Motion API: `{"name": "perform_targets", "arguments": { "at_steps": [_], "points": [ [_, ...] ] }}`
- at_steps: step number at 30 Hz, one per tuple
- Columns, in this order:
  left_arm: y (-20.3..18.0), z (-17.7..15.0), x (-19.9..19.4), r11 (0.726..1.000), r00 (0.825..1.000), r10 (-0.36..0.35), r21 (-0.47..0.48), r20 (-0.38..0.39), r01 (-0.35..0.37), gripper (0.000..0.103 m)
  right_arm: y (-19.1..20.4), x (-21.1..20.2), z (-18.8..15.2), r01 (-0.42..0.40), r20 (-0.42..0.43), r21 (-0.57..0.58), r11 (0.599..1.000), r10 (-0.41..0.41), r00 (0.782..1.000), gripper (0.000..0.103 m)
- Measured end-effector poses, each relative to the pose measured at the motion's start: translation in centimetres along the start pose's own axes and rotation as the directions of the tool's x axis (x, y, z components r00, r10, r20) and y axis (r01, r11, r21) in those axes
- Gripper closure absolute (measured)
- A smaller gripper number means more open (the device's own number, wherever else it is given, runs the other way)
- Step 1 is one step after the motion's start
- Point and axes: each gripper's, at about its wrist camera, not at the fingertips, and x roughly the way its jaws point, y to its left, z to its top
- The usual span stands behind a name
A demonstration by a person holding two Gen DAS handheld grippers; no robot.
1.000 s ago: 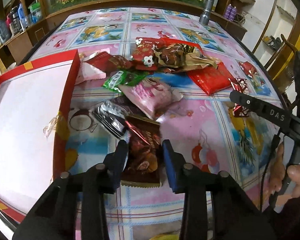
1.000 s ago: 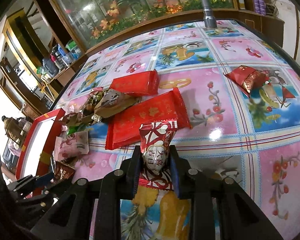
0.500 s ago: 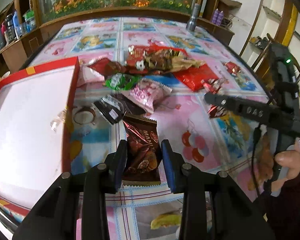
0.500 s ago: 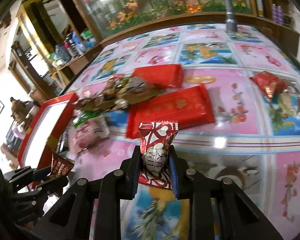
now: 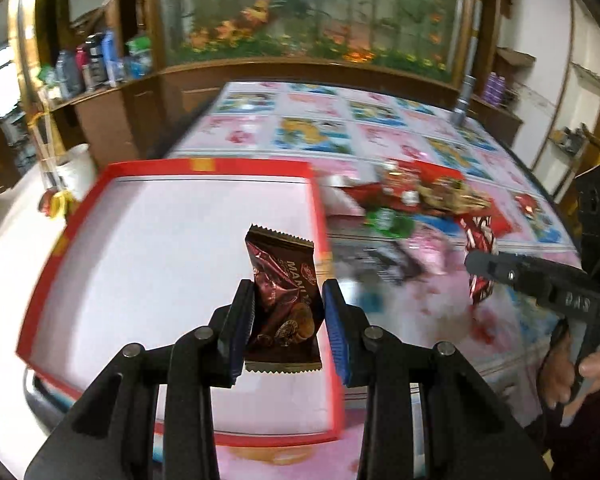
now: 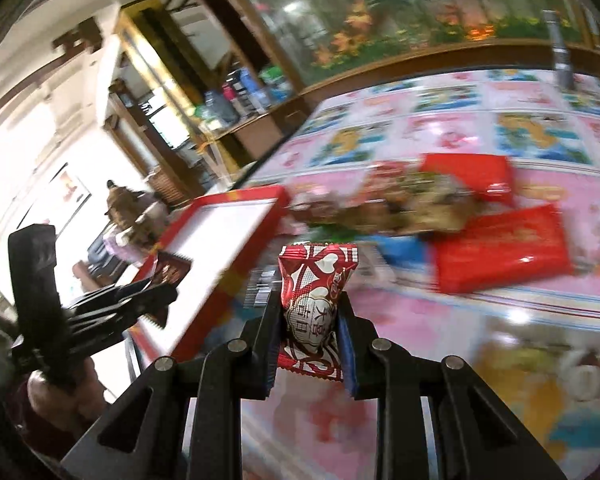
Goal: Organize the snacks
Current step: 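Carry both packets into the red-rimmed white box and open both tools, then grasp the dark purple packet with the left tool while the right tool grasps the pink Lotso packet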
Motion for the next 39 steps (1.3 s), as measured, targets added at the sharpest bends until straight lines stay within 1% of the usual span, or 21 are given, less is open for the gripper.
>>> {"name": "perform_targets", "arguments": {
  "at_steps": [3,7,9,11,14,17,18,20,22,23,25,27,29,30,32,35,37,39],
  "points": [
    [2.0,-0.4,0.1,0.999,1.000,0.031,-0.018,-0.007,-0.031,0.071,3.3,3.0,0.2,-0.043,-0.042,-0.040,0.998,0.041,0.998,0.078],
    [4.7,-1.4,0.4,0.997,0.998,0.058,-0.055,-0.036,-0.060,0.071,7.5,6.5,0.6,-0.121,-0.067,-0.084,0.989,0.115,0.991,0.078],
    [5.6,-2.0,0.3,0.996,0.997,0.067,-0.064,-0.043,-0.070,0.071,9.7,8.4,0.7,-0.146,-0.089,-0.103,0.984,0.137,0.987,0.077],
    [6.4,-2.4,0.6,0.994,0.995,0.081,-0.069,-0.057,-0.085,0.071,11.3,10.0,0.5,-0.147,-0.116,-0.121,0.982,0.133,0.984,0.077],
    [7.5,-2.9,0.9,0.990,0.991,0.108,-0.085,-0.074,-0.114,0.070,13.3,12.4,0.0,-0.119,-0.166,-0.150,0.981,0.094,0.982,0.075],
    [8.2,-3.1,1.1,0.984,0.986,0.140,-0.096,-0.091,-0.148,0.070,14.2,13.0,-0.3,-0.116,-0.181,-0.174,0.978,0.084,0.980,0.073],
    [8.3,-3.2,1.1,0.983,0.985,0.147,-0.098,-0.092,-0.156,0.070,14.1,12.6,-0.2,-0.115,-0.170,-0.177,0.977,0.085,0.982,0.072],
    [8.3,-3.2,1.2,0.982,0.983,0.154,-0.098,-0.095,-0.164,0.068,13.7,11.9,0.0,-0.118,-0.142,-0.164,0.979,0.095,0.985,0.065],
    [8.1,-3.1,0.9,0.982,0.984,0.156,-0.095,-0.087,-0.164,0.061,12.7,11.2,0.5,-0.118,-0.103,-0.121,0.986,0.106,0.989,0.063],
    [7.9,-3.0,0.7,0.983,0.985,0.155,-0.091,-0.077,-0.161,0.060,12.0,10.8,0.9,-0.107,-0.079,-0.099,0.989,0.100,0.992,0.063],
    [7.5,-2.9,0.3,0.983,0.986,0.157,-0.082,-0.061,-0.162,0.051,10.3,9.6,1.5,-0.075,-0.038,-0.057,0.996,0.073,0.997,0.062],
    [6.9,-2.6,0.0,0.985,0.988,0.149,-0.077,-0.043,-0.152,0.048,8.2,8.5,2.0,-0.045,-0.010,0.001,0.999,0.045,0.999,0.060],
    [6.1,-2.4,0.1,0.990,0.991,0.128,-0.062,-0.039,-0.130,0.047,6.1,7.8,2.5,-0.010,0.004,0.052,0.999,0.010,1.000,0.058],
    [5.6,-2.3,0.1,0.992,0.992,0.116,-0.050,-0.043,-0.118,0.047,4.7,7.6,2.9,0.010,-0.002,0.085,0.996,-0.010,1.000,0.058],
    [4.3,-2.2,0.4,0.995,0.994,0.095,-0.022,-0.047,-0.096,0.047,2.4,7.7,3.5,0.025,-0.024,0.137,0.990,-0.022,0.999,0.057],
    [2.3,-2.0,0.7,0.998,0.997,0.059,0.015,-0.059,-0.058,0.047,-0.9,8.7,4.5,0.005,-0.100,0.216,0.976,0.017,0.995,0.058],
    [1.0,-1.7,0.7,0.999,0.997,0.037,0.041,-0.064,-0.034,0.047,-2.1,9.3,4.4,-0.009,-0.144,0.232,0.973,0.044,0.989,0.060],
    [-0.2,-1.3,0.7,0.997,0.998,0.026,0.075,-0.060,-0.022,0.047,-2.5,9.1,4.5,-0.001,-0.168,0.224,0.975,0.039,0.985,0.060]
  ]
}}
